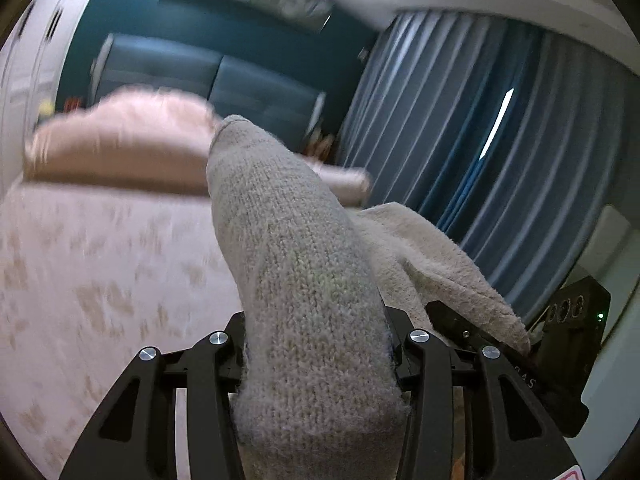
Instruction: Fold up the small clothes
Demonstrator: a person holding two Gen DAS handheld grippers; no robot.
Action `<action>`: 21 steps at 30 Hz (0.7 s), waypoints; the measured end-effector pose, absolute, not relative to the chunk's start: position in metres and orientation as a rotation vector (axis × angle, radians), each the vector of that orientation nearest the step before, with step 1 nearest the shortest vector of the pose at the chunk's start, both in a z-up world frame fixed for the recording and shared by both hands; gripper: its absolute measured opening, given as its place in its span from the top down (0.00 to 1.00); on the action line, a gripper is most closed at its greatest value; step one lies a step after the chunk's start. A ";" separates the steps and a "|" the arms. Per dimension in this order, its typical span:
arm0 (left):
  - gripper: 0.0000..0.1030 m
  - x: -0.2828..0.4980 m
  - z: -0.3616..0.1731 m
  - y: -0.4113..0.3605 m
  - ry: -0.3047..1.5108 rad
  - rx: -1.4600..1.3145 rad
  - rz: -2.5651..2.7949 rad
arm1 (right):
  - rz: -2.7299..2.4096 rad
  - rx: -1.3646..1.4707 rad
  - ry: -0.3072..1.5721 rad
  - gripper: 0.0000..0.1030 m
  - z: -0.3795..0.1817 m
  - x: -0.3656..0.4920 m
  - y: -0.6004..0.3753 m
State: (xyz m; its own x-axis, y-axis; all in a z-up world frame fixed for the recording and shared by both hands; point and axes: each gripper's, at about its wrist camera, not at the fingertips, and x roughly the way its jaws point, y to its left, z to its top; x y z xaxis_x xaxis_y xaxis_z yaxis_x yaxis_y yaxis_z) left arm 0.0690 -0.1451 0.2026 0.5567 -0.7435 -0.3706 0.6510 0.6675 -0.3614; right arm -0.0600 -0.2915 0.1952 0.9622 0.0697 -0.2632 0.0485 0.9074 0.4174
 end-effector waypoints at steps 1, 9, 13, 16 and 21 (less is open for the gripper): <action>0.59 0.059 0.222 -0.136 0.468 -0.184 -0.834 | 0.024 0.420 0.243 0.66 0.210 -0.066 -0.284; 0.59 0.037 0.296 -0.080 0.258 -0.158 -0.805 | 0.124 0.330 0.077 0.66 0.280 -0.073 -0.228; 0.59 0.032 0.319 -0.052 0.178 -0.148 -0.765 | 0.181 0.316 0.032 0.66 0.299 -0.067 -0.206; 0.59 0.037 0.329 -0.031 0.142 -0.151 -0.735 | 0.217 0.300 0.013 0.66 0.312 -0.060 -0.188; 0.59 0.053 0.333 -0.006 0.114 -0.172 -0.715 | 0.253 0.286 0.011 0.65 0.322 -0.029 -0.165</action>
